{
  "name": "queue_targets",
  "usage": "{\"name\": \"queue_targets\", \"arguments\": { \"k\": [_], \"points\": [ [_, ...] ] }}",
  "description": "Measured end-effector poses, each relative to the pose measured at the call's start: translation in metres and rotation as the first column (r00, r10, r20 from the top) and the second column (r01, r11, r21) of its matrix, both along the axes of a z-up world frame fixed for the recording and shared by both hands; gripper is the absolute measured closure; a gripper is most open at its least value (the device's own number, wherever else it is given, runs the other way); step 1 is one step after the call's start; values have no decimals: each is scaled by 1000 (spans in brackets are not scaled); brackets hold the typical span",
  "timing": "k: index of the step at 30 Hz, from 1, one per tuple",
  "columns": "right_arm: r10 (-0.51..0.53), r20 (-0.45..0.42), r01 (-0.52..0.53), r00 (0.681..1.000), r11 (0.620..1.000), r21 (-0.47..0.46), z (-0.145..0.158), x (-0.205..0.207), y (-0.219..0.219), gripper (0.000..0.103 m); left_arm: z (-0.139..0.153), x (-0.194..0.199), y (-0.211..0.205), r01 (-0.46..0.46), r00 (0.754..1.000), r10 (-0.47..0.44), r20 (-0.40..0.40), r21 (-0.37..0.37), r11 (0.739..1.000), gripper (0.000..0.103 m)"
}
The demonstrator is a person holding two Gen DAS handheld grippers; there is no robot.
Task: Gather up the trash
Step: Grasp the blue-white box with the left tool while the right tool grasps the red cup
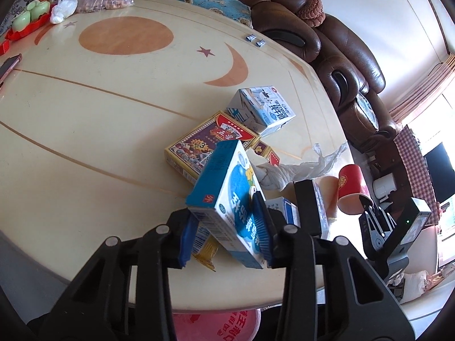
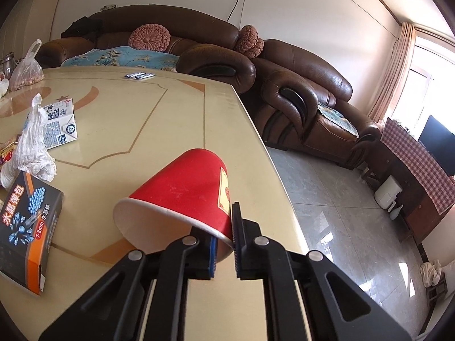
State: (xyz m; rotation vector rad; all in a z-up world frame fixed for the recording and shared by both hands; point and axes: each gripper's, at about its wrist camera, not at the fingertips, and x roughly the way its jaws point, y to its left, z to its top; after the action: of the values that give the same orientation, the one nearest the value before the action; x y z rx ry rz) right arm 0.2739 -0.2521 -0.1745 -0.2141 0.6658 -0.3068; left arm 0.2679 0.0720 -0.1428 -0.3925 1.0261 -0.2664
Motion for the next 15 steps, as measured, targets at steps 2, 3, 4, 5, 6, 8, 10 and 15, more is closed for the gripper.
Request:
{"name": "queue_targets", "arguments": {
  "k": [2, 3, 4, 5, 6, 8, 10, 15],
  "points": [
    [-1, 0, 1, 1000, 1000, -15, 1, -1, 2, 95, 0, -1, 0, -8, 1000, 8, -1, -2, 1000, 67],
    [-3, 4, 3, 1000, 1000, -18, 2, -2, 2, 96, 1, -1, 0, -9, 1000, 9, 1, -3, 1000, 68],
    [-3, 3, 3, 1000, 1000, -13, 3, -2, 2, 96, 2, -2, 0, -12, 1000, 12, -2, -3, 1000, 68],
    [-4, 0, 4, 1000, 1000, -7, 4, -2, 1, 96, 2, -2, 0, -13, 1000, 13, -5, 0, 1000, 68],
    [-7, 4, 7, 1000, 1000, -4, 5, -3, 0, 96, 3, -3, -1, -16, 1000, 16, -3, 2, 1000, 68],
    [-5, 13, 5, 1000, 1000, -2, 9, -6, 0, 96, 5, -4, 0, -14, 1000, 14, 11, 4, 1000, 70],
    [-1, 28, 2, 1000, 1000, -12, 12, -10, 2, 96, 9, -7, -1, -15, 1000, 15, 22, 9, 1000, 73],
    [6, 66, -2, 998, 998, -58, 21, -19, 8, 96, 18, -13, -5, -17, 999, 15, 48, 46, 999, 75]
  ]
}}
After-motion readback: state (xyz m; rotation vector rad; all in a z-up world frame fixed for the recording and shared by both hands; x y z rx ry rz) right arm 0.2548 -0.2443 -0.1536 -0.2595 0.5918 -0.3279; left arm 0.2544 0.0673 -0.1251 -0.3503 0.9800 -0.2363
